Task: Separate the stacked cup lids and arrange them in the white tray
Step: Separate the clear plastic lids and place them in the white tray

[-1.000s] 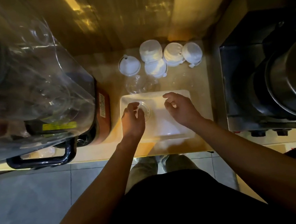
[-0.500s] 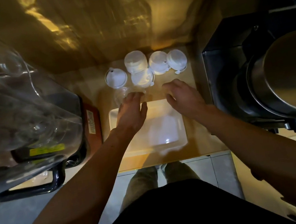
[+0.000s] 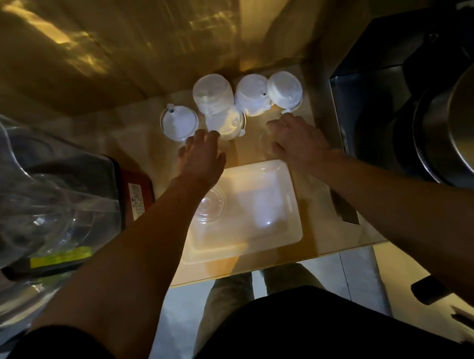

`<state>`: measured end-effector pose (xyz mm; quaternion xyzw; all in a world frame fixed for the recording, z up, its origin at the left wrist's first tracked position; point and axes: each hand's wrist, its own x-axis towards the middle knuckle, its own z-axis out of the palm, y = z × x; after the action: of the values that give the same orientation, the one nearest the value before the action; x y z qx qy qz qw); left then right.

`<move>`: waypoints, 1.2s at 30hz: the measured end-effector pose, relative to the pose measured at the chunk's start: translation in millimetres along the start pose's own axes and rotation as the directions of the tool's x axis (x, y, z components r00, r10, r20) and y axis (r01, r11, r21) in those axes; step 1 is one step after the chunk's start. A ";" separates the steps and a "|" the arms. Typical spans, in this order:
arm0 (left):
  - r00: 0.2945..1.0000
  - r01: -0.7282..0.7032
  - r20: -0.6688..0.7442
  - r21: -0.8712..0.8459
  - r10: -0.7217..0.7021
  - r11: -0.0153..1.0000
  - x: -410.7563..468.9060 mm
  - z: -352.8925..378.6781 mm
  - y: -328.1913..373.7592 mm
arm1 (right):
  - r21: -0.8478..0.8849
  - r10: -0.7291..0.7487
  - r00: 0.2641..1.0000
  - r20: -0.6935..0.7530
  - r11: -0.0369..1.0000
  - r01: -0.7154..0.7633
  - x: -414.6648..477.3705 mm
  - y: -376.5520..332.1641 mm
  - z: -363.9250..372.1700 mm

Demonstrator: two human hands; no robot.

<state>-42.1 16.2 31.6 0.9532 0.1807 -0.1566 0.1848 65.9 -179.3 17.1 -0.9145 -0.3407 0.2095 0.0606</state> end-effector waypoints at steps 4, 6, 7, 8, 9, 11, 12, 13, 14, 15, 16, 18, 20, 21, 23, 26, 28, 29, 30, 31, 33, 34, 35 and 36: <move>0.999 0.017 0.032 0.036 -0.018 0.999 12.2 1.5 -8.1 | 0.041 0.028 0.998 0.049 0.999 -0.030 9.8 2.2 3.0; 0.999 0.027 0.046 0.041 -0.029 0.999 16.1 5.7 -11.8 | 0.058 0.054 0.997 0.063 0.997 -0.058 12.1 3.8 4.8; 0.997 0.037 0.059 0.041 -0.040 0.998 18.3 9.1 -13.9 | 0.064 0.069 0.995 0.072 0.995 -0.073 13.6 4.8 5.5; 0.996 0.052 0.069 0.036 -0.055 0.998 19.8 12.1 -15.7 | 0.062 0.078 0.994 0.082 0.995 -0.084 15.2 6.4 6.2; 0.995 0.068 0.075 0.026 -0.069 0.997 20.8 14.6 -17.0 | 0.051 0.082 0.993 0.081 0.995 -0.086 16.1 8.1 6.9; 0.992 0.098 0.078 0.011 -0.098 0.995 23.9 17.8 -17.9 | 0.046 0.081 0.993 0.081 0.995 -0.085 17.8 11.9 9.2; 0.991 0.113 0.078 0.001 -0.113 0.994 26.0 18.5 -17.9 | 0.049 0.089 0.992 0.088 0.994 -0.093 19.1 13.4 10.7; 0.989 0.130 0.077 -0.017 -0.129 0.991 27.7 19.1 -18.1 | 0.052 0.099 0.990 0.097 0.993 -0.104 20.0 14.1 12.6; 0.986 0.150 0.077 -0.037 -0.147 0.988 29.2 19.0 -17.7 | 0.052 0.109 0.989 0.105 0.992 -0.114 20.4 13.6 12.4; 0.983 0.171 0.081 -0.054 -0.167 0.984 30.9 20.1 -18.1 | 0.052 0.116 0.987 0.112 0.991 -0.122 22.3 13.9 14.7; 0.979 0.191 0.085 -0.069 -0.185 0.979 32.6 20.9 -18.7 | 0.049 0.126 0.984 0.125 0.990 -0.133 24.4 13.5 15.2; 0.973 0.219 0.090 -0.090 -0.211 0.971 34.0 22.8 -20.2 | 0.041 0.143 0.976 0.167 0.988 -0.152 27.3 13.1 16.6; 0.967 0.245 0.093 -0.091 -0.237 0.965 35.0 23.9 -21.8 | 0.028 0.167 0.968 0.189 0.984 -0.175 29.1 13.8 19.3; 0.964 0.256 0.095 -0.089 -0.248 0.963 35.5 24.1 -22.4 | 0.020 0.178 0.966 0.187 0.983 -0.185 29.8 15.0 21.5; 0.960 0.269 0.100 -0.082 -0.261 0.960 37.2 23.6 -22.8 | 0.006 0.190 0.966 0.176 0.981 -0.194 30.3 15.4 23.2; 0.957 0.281 0.104 -0.087 -0.272 0.956 39.7 23.3 -22.7 | 0.000 0.191 0.969 0.157 0.981 -0.193 30.6 15.7 24.9; 0.954 0.291 0.111 -0.094 -0.280 0.952 40.5 22.7 -22.8 | 0.019 0.203 0.968 0.149 0.978 -0.208 31.3 16.3 26.0; 0.950 0.301 0.117 -0.102 -0.289 0.948 41.3 22.5 -23.2 | 0.041 0.218 0.965 0.143 0.973 -0.226 31.7 16.3 26.8; 0.946 0.313 0.122 -0.115 -0.300 0.943 41.9 22.4 -23.2 | 0.059 0.242 0.958 0.153 0.966 -0.254 31.6 16.6 27.5; 0.941 0.330 0.123 -0.135 -0.315 0.934 43.2 22.4 -23.7 | 0.082 0.262 0.952 0.160 0.957 -0.278 31.9 15.9 28.6; 0.933 0.358 0.118 -0.209 -0.340 0.910 45.5 21.9 -25.4 | 0.111 0.304 0.939 0.159 0.940 -0.323 32.0 14.4 28.2; 0.927 0.375 0.121 -0.254 -0.355 0.892 46.2 21.7 -26.1 | 0.126 0.319 0.935 0.155 0.932 -0.339 32.2 12.1 26.7; 0.920 0.391 0.126 -0.302 -0.370 0.869 46.1 20.7 -26.5 | 0.149 0.320 0.934 0.160 0.927 -0.343 33.4 12.0 27.9; 0.915 0.403 0.127 -0.348 -0.383 0.847 46.1 19.7 -26.2 | 0.150 0.329 0.930 0.167 0.923 -0.353 36.4 14.6 32.7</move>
<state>-16.4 44.0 -10.4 0.8402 0.3928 -0.1796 0.3280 85.5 -167.9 -28.6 -0.9340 -0.1594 0.3095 0.0807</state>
